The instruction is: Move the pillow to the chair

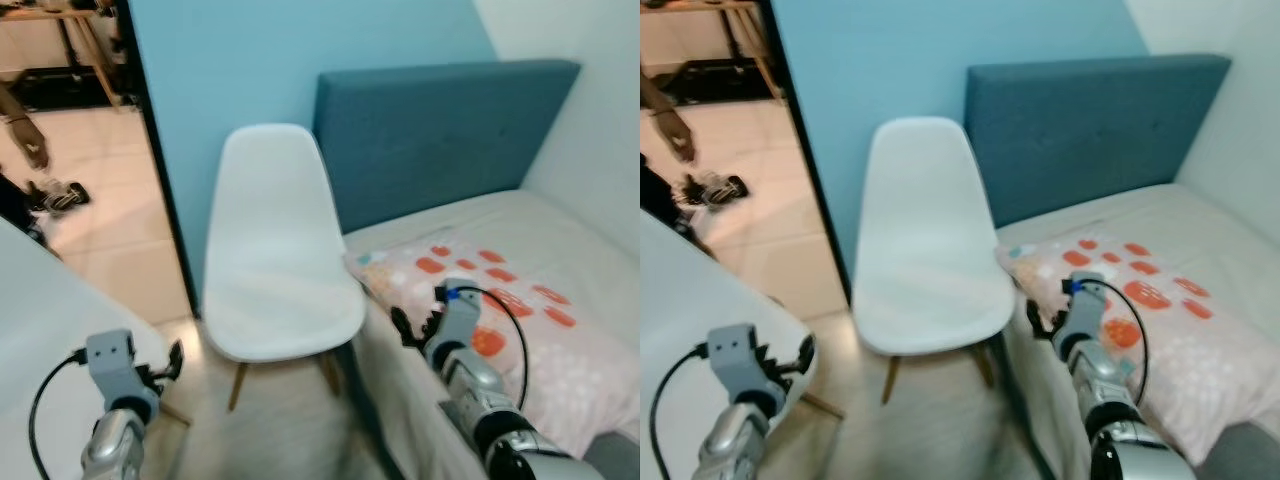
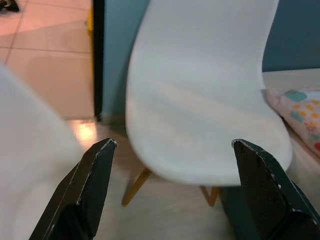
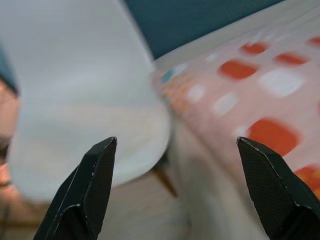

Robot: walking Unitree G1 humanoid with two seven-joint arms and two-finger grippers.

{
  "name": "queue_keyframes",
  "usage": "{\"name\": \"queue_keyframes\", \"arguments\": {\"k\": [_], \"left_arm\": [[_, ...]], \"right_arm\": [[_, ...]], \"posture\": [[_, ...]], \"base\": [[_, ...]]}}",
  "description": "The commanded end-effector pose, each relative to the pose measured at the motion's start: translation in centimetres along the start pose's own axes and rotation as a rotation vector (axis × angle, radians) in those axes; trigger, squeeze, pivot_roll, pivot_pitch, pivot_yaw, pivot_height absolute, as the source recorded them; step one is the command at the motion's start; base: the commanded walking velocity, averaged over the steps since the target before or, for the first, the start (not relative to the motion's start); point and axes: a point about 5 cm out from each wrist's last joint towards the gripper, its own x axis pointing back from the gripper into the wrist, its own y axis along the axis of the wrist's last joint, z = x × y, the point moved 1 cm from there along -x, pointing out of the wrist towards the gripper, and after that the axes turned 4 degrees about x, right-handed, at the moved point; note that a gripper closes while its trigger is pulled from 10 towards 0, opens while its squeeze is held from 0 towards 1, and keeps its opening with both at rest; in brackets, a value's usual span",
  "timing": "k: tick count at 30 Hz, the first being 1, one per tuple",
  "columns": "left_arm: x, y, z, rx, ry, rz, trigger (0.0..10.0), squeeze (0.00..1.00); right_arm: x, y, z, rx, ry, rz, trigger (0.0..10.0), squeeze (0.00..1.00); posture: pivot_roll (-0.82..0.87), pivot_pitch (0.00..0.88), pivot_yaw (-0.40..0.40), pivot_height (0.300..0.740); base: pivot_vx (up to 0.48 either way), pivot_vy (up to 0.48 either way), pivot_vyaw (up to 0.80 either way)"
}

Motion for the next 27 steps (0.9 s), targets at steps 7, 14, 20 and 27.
{"name": "queue_keyframes", "arguments": {"k": [7,14,20,27], "left_arm": [[0.1,-0.4,0.6,0.003,0.036,0.031,10.0,0.0],[0.1,-0.5,1.1,0.008,0.066,0.037,10.0,0.0],[0.2,-0.5,1.1,0.007,0.069,0.037,10.0,0.0],[-0.3,0.1,1.4,0.001,0.083,0.02,10.0,0.0]], "right_arm": [[0.1,-0.9,0.6,-0.025,0.006,0.033,10.0,0.0],[0.0,-0.8,0.8,-0.034,0.008,0.032,10.0,0.0],[0.0,-1.0,0.7,-0.044,0.007,0.039,10.0,0.0],[-0.5,0.3,-0.1,-0.265,-0.052,0.016,10.0,0.0]], "posture": [[0.1,0.0,-0.075,0.74],[0.1,0.0,-0.079,0.74],[0.11,0.0,-0.08,0.74],[0.11,0.0,-0.081,0.74]], "base": [[0.0,0.0,-0.8],[0.0,0.0,-0.8],[0.0,0.0,-0.8],[0.0,0.0,-0.57]]}}
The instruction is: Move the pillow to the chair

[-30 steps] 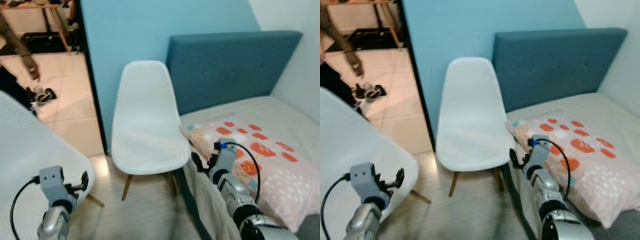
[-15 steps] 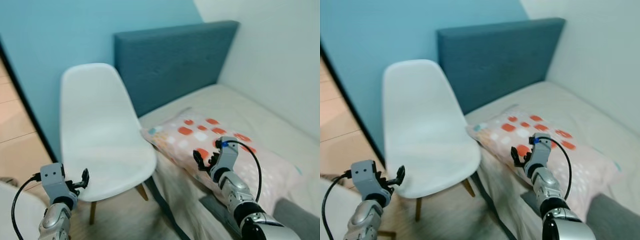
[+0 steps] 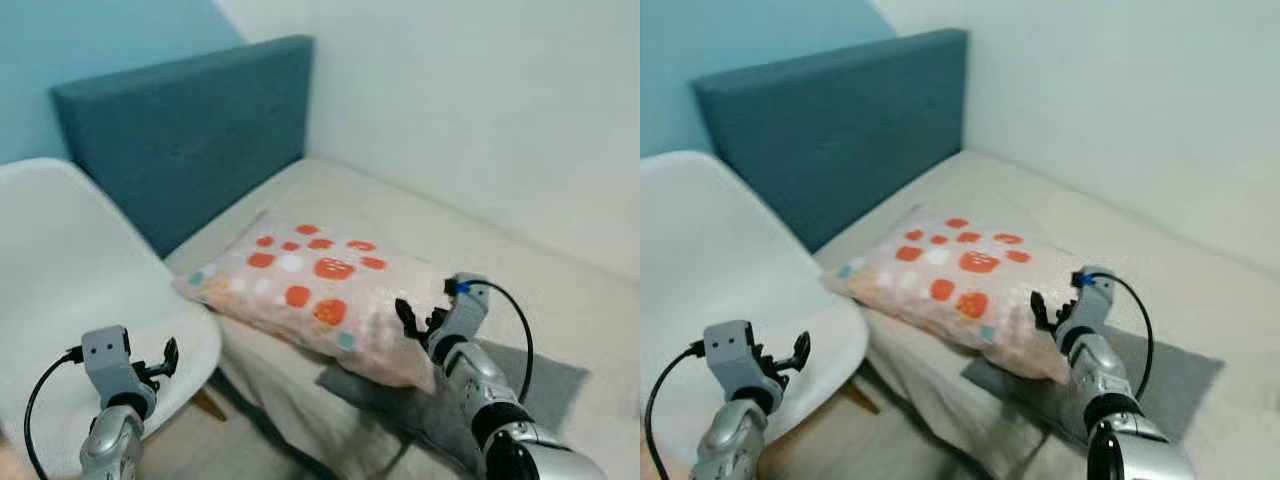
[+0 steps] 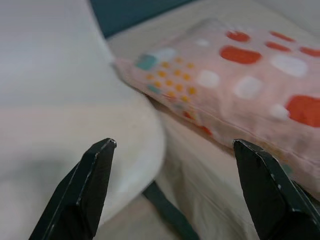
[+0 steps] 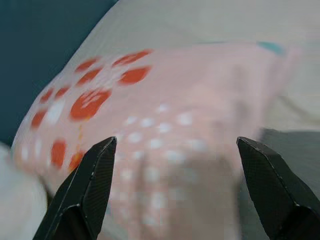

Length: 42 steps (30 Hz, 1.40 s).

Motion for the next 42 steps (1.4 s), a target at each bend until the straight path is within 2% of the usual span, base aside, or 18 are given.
{"name": "queue_keyframes", "arguments": {"k": [1,3,8,17,25,32,42], "left_arm": [[0.0,0.1,0.3,-0.004,0.009,0.002,10.0,0.0],[0.1,-0.1,0.3,-0.008,0.005,0.005,10.0,0.0],[0.2,-0.2,0.3,-0.01,0.007,0.01,10.0,0.0],[0.4,-0.1,0.5,-0.011,0.011,-0.007,10.0,0.0],[0.3,0.1,0.6,-0.015,0.011,-0.018,10.0,0.0],[0.4,0.0,0.5,-0.019,0.009,-0.012,10.0,0.0],[0.4,0.1,0.9,-0.022,0.018,-0.013,10.0,0.0]], "right_arm": [[0.1,-0.3,-0.2,-0.034,-0.01,0.018,10.0,0.0],[0.2,-0.9,-0.2,0.005,0.0,0.038,10.0,0.0],[0.4,-1.5,0.1,0.024,0.011,0.052,10.0,0.0],[0.5,-1.5,0.1,0.097,0.048,0.057,10.0,0.0],[0.3,-0.9,1.2,0.235,0.153,0.04,10.0,0.0],[0.4,-1.1,1.3,0.321,0.195,0.058,10.0,0.0],[0.5,-1.2,0.9,0.357,0.194,0.071,10.0,0.0]], "posture": [[0.11,0.0,-0.081,0.74],[0.11,0.0,-0.081,0.74],[0.11,0.0,-0.08,0.74],[0.11,0.0,-0.079,0.74],[0.11,0.0,-0.077,0.74],[0.1,0.0,-0.072,0.74],[0.1,0.0,-0.07,0.74]], "base": [[0.0,0.0,0.0],[0.0,0.0,0.0],[0.0,0.0,0.0],[0.0,0.0,0.0],[0.06,0.0,0.0],[0.069,0.0,0.0],[0.096,0.0,0.0]]}}
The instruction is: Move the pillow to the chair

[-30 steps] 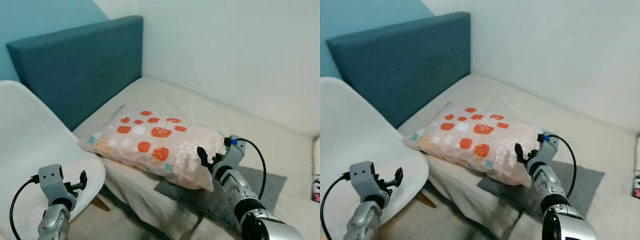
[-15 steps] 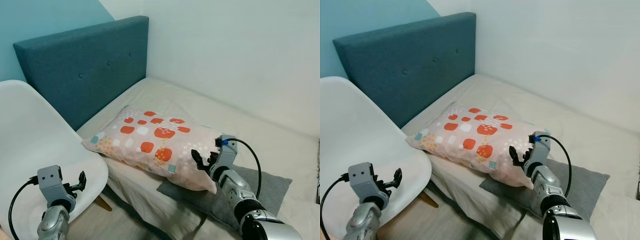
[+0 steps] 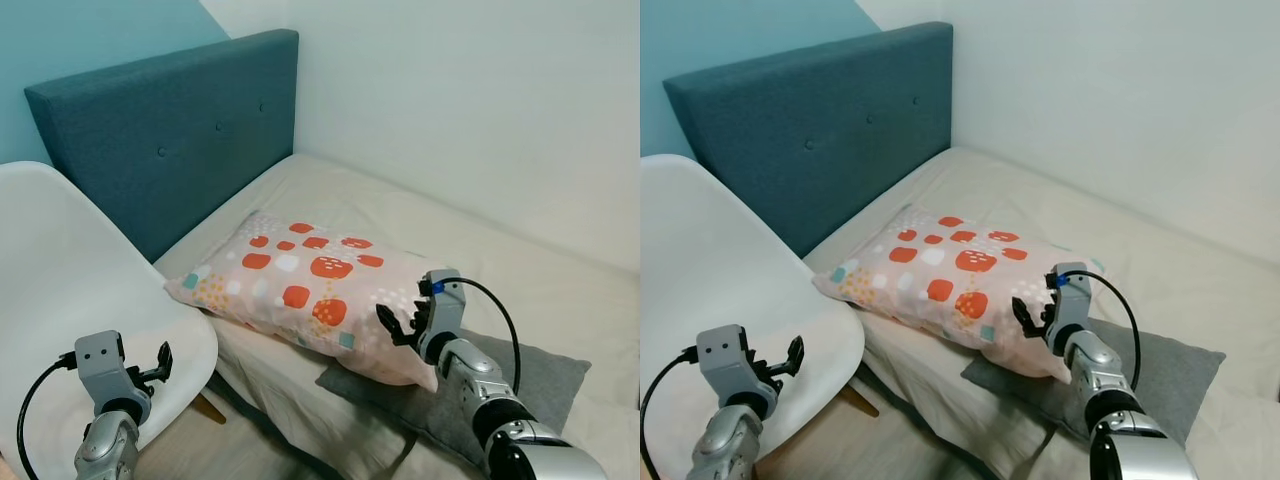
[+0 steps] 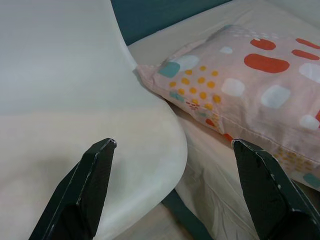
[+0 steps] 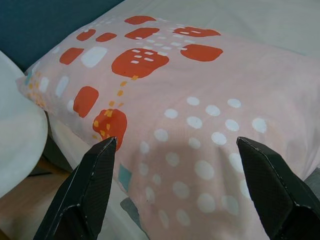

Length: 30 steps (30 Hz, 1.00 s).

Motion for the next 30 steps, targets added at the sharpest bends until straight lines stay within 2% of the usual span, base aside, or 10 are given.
{"name": "queue_keyframes", "arguments": {"k": [1,18,19,26,30], "left_arm": [[0.09,0.19,0.51,-0.013,0.006,-0.005,10.0,0.0],[-0.06,0.24,0.28,0.003,0.001,-0.006,10.0,0.0],[-0.09,0.17,0.46,0.026,0.016,-0.002,10.0,0.0],[0.05,0.15,0.6,0.015,0.017,-0.005,10.0,0.0],[0.02,0.29,0.65,0.014,0.012,-0.009,10.0,0.0]], "right_arm": [[0.29,-0.42,-0.38,0.005,-0.014,0.012,10.0,0.0],[0.25,-0.41,-0.36,-0.019,-0.016,0.01,10.0,0.0],[0.25,-0.47,-0.32,-0.019,-0.011,0.015,10.0,0.0],[0.33,-0.62,-0.56,-0.03,-0.026,0.026,10.0,0.0],[0.39,-0.85,-1.13,-0.041,-0.075,0.065,10.0,0.0]], "posture": [[0.1,0.0,-0.071,0.74],[0.1,0.0,-0.069,0.74],[0.09,0.0,-0.071,0.74],[0.09,0.0,-0.069,0.74],[0.09,0.0,-0.07,0.74]], "base": [[0.24,0.0,0.0],[0.278,0.0,0.0],[0.0,0.0,0.0],[0.0,0.0,0.0],[0.0,0.0,0.0]]}}
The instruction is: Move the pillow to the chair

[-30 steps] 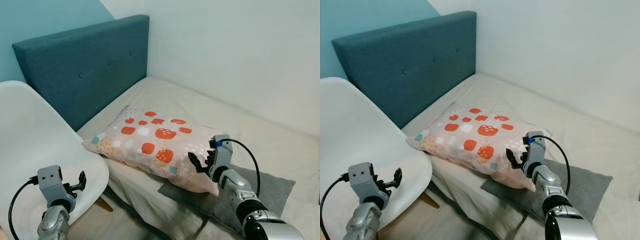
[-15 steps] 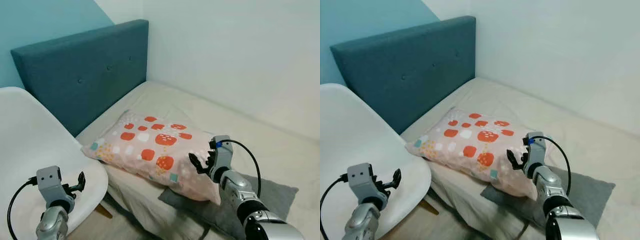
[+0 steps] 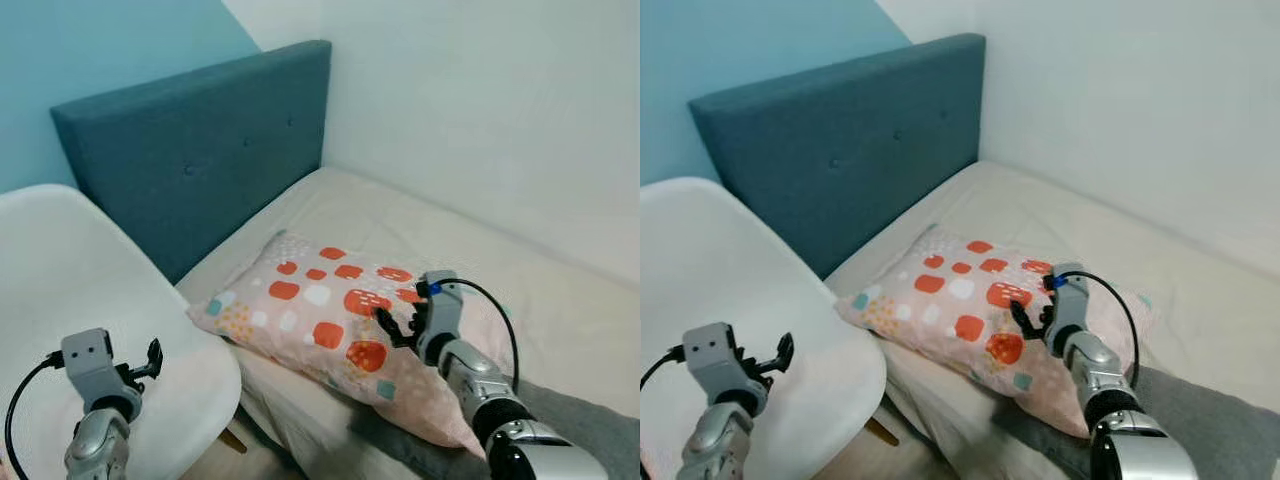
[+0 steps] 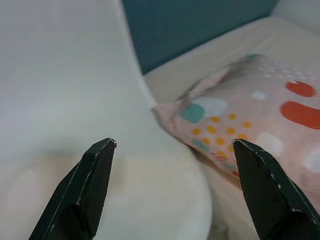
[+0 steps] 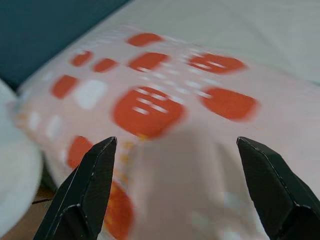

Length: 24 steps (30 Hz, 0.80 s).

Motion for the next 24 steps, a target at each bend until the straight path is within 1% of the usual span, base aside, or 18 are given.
{"name": "queue_keyframes", "arguments": {"k": [1,3,6,7,9,11,12,14,18,21,22,23,24], "left_arm": [[0.2,-0.4,-0.1,0.001,-0.006,0.013,10.0,0.0],[0.1,0.1,-0.2,0.013,-0.029,-0.008,10.0,0.0],[-0.1,0.9,-0.6,0.014,-0.079,-0.041,10.0,0.0],[-0.1,0.9,-0.6,0.014,-0.079,-0.041,10.0,0.0],[-0.2,1.4,-1.1,-0.006,-0.13,-0.056,10.0,0.0],[-0.2,1.8,-1.6,-0.054,-0.186,-0.067,10.0,0.0],[-0.2,1.8,-1.6,-0.054,-0.186,-0.067,10.0,0.0],[-0.2,2.2,-2.0,-0.093,-0.224,-0.079,10.0,0.0],[-0.2,2.6,-2.3,-0.103,-0.241,-0.093,10.0,0.0],[-0.3,2.8,-2.5,-0.111,-0.25,-0.103,10.0,0.0],[-0.3,3.0,-2.7,-0.117,-0.261,-0.11,10.0,0.0],[-0.3,3.0,-2.7,-0.117,-0.261,-0.11,10.0,0.0],[-0.3,3.2,-2.9,-0.126,-0.276,-0.115,10.0,0.0]], "right_arm": [[0.2,-0.6,-0.5,-0.028,-0.031,0.032,10.0,0.0],[0.5,-0.6,-1.7,-0.07,-0.107,0.039,10.0,0.0],[0.9,-0.3,-3.1,-0.112,-0.185,0.032,10.0,0.0],[0.9,-0.3,-3.1,-0.112,-0.185,0.032,10.0,0.0],[1.0,0.0,-3.8,-0.129,-0.217,0.028,10.0,0.0],[1.3,0.1,-4.6,-0.126,-0.254,0.033,10.0,0.0],[1.3,0.1,-4.6,-0.126,-0.254,0.033,10.0,0.0],[1.5,0.2,-5.1,-0.139,-0.28,0.031,10.0,0.0],[1.5,0.4,-5.3,-0.16,-0.288,0.022,10.0,0.0],[1.4,0.7,-5.3,-0.184,-0.284,0.002,10.0,0.0],[1.3,1.0,-5.0,-0.207,-0.264,-0.021,10.0,0.0],[1.3,1.0,-5.0,-0.207,-0.264,-0.021,10.0,0.0],[1.2,1.2,-4.9,-0.217,-0.257,-0.03,10.0,0.0]], "posture": [[0.09,0.0,-0.07,0.74],[0.09,0.0,-0.072,0.73],[0.09,0.0,-0.072,0.715],[0.09,0.0,-0.072,0.715],[0.09,0.0,-0.07,0.705],[0.09,0.0,-0.072,0.695],[0.09,0.0,-0.072,0.695],[0.09,0.0,-0.075,0.685],[0.09,0.0,-0.083,0.67],[0.08,0.0,-0.08,0.66],[0.08,0.0,-0.08,0.65],[0.08,0.0,-0.08,0.65],[0.08,0.0,-0.078,0.64]], "base": [[0.0,0.0,0.0],[0.0,0.0,0.0],[0.0,0.0,0.0],[0.0,0.0,0.0],[0.0,0.0,0.0],[0.0,0.0,0.0],[0.0,0.0,0.0],[0.0,0.0,0.0],[0.0,0.0,0.0],[0.0,0.0,0.0],[0.0,0.0,0.0],[0.0,0.0,0.0],[0.0,0.0,0.0]]}}
